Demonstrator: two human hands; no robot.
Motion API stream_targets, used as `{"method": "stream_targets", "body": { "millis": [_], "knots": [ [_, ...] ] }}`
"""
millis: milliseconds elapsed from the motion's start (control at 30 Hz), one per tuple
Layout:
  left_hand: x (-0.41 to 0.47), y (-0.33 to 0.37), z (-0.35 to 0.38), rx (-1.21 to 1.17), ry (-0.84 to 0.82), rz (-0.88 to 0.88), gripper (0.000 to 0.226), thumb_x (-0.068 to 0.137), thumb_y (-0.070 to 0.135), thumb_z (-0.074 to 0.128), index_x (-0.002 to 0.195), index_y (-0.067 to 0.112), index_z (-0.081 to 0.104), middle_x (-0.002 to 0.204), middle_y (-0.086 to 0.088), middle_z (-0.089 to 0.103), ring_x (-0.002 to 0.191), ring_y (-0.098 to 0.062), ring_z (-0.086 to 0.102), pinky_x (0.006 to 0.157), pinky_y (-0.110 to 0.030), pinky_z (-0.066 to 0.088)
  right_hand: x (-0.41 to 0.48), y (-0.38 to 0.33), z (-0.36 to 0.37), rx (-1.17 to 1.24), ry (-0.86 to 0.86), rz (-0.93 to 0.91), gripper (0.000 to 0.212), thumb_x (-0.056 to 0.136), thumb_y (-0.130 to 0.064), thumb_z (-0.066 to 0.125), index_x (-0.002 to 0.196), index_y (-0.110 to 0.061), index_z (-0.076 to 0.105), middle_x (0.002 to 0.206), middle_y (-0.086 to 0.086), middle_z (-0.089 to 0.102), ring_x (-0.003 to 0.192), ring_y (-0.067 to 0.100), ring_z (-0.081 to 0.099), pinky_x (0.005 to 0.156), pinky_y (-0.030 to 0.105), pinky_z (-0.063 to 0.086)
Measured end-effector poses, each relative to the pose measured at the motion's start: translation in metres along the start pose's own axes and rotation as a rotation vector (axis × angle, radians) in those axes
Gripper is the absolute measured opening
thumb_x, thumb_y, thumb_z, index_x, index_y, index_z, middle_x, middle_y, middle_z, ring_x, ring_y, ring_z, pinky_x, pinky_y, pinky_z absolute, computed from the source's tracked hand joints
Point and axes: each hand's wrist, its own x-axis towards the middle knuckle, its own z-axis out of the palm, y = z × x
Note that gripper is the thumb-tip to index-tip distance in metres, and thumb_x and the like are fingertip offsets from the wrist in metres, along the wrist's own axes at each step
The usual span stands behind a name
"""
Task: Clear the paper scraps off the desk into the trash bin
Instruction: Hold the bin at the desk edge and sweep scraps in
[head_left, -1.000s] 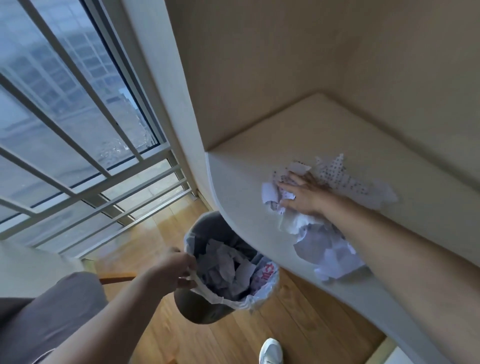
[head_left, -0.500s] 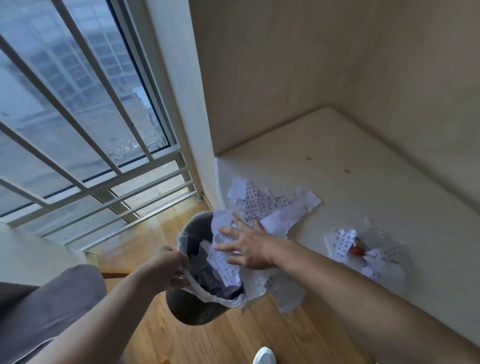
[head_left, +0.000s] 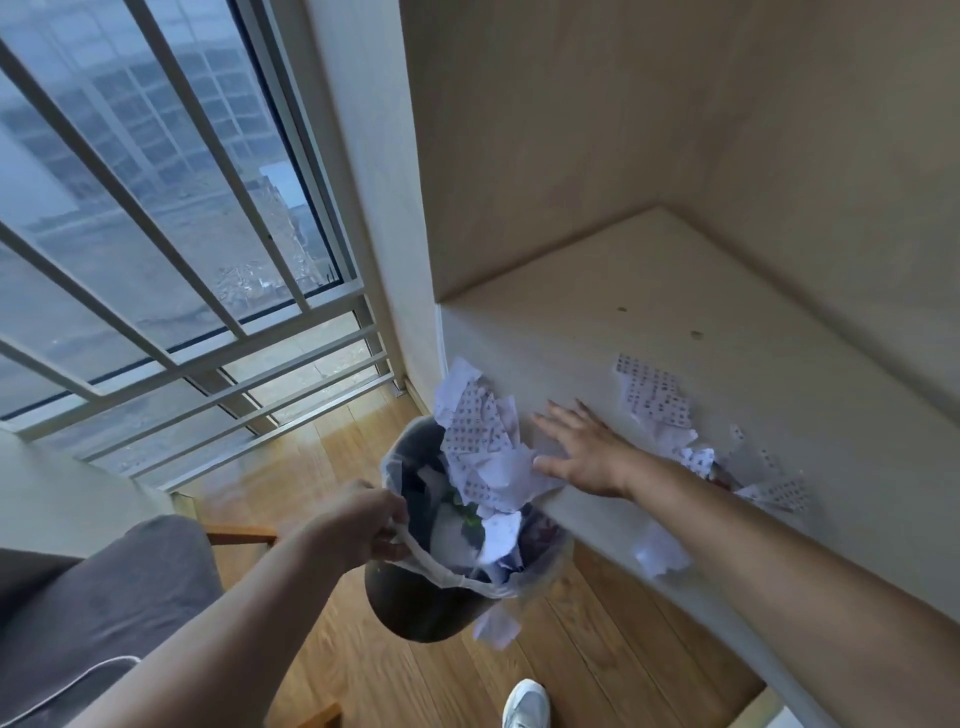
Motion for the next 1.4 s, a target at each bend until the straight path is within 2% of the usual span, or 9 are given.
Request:
{"method": "stream_targets", "body": {
  "millis": [167,267,367,533,633,700,967,1167,1400],
  "knots": [
    [0.003,0.0,0.001,0.012,-0.012,-0.001,0.036,0.082,-0.01,0.058,0.118,-0.01,0.052,0.106,-0.026,0.054,0.084,-0.04,0.065,0.053,-0.039,0.059,0.004,-0.037,0.028,-0.192,-0.062,-0.192,0.065,0.096,-0.047,0.038,0.153,-0.035,0.01,0.164,-0.005,-0.006,0.15,0.023,-0.012,0.119,0.052,0.0],
    [0.007,0.003,-0.001,0.031,-0.001,0.001,0.038,0.082,-0.009,0.06,0.119,-0.01,0.052,0.101,-0.025,0.054,0.08,-0.038,0.064,0.059,-0.043,0.061,-0.004,-0.059,0.028,-0.094,-0.142,-0.297,0.053,0.094,-0.041,0.046,0.145,-0.034,0.038,0.161,-0.003,0.024,0.147,0.024,0.021,0.117,0.048,0.021],
    [0.008,0.007,-0.007,0.051,0.007,0.018,0.035,0.081,-0.009,0.059,0.116,-0.012,0.053,0.095,-0.025,0.054,0.074,-0.037,0.064,0.067,-0.049,0.062,-0.011,-0.062,0.008,0.062,0.016,-0.331,0.041,0.094,-0.038,0.05,0.134,-0.03,0.055,0.149,-0.006,0.046,0.135,0.018,0.042,0.11,0.043,0.035],
    [0.006,0.013,-0.015,0.069,0.018,0.045,0.028,0.084,-0.008,0.057,0.112,-0.008,0.055,0.106,-0.025,0.059,0.088,-0.038,0.065,0.051,-0.039,0.059,0.029,0.008,-0.038,0.197,0.456,0.118,0.058,0.091,-0.032,0.055,0.145,-0.018,0.039,0.157,0.013,0.03,0.144,0.029,0.027,0.118,0.04,0.025],
    [0.007,0.016,-0.014,0.073,0.014,0.043,0.025,0.083,-0.01,0.056,0.108,-0.008,0.057,0.104,-0.025,0.06,0.088,-0.037,0.064,0.05,-0.038,0.059,0.035,0.066,-0.04,0.151,0.349,0.455,0.071,0.086,-0.043,0.052,0.15,-0.023,0.028,0.156,0.017,0.026,0.143,0.036,0.025,0.115,0.048,0.027],
    [0.008,0.016,-0.013,0.067,0.006,0.033,0.026,0.082,-0.011,0.055,0.108,-0.01,0.055,0.108,-0.029,0.059,0.089,-0.039,0.063,0.05,-0.038,0.059,0.03,0.076,-0.025,0.167,0.277,0.486,0.073,0.086,-0.048,0.05,0.151,-0.028,0.023,0.16,0.012,0.017,0.146,0.036,0.016,0.117,0.05,0.021],
    [0.007,0.017,-0.007,0.101,-0.012,0.023,0.023,0.084,-0.009,0.058,0.107,-0.009,0.058,0.109,-0.028,0.061,0.092,-0.04,0.066,0.061,-0.042,0.062,0.008,-0.042,0.043,-0.04,0.14,-0.037,0.061,0.094,-0.051,0.031,0.151,-0.039,0.013,0.163,-0.008,-0.01,0.15,0.024,-0.014,0.114,0.061,-0.008],
    [-0.002,0.021,-0.009,0.098,-0.066,0.042,0.017,0.083,-0.011,0.057,0.099,-0.006,0.059,0.098,-0.024,0.059,0.084,-0.035,0.065,0.054,-0.037,0.059,-0.016,-0.08,0.045,0.122,0.079,-0.345,0.053,0.099,-0.033,0.04,0.15,-0.03,0.027,0.164,-0.005,0.009,0.151,0.015,0.0,0.121,0.047,0.003],
    [-0.006,0.011,0.012,0.165,-0.141,0.036,0.017,0.084,-0.012,0.055,0.099,-0.005,0.057,0.094,-0.021,0.057,0.083,-0.033,0.064,0.055,-0.039,0.061,-0.065,0.039,0.0,0.15,0.446,0.403,0.076,0.088,-0.061,0.044,0.152,-0.038,0.011,0.164,-0.007,-0.012,0.15,0.026,-0.011,0.115,0.063,0.003]
  ]
}}
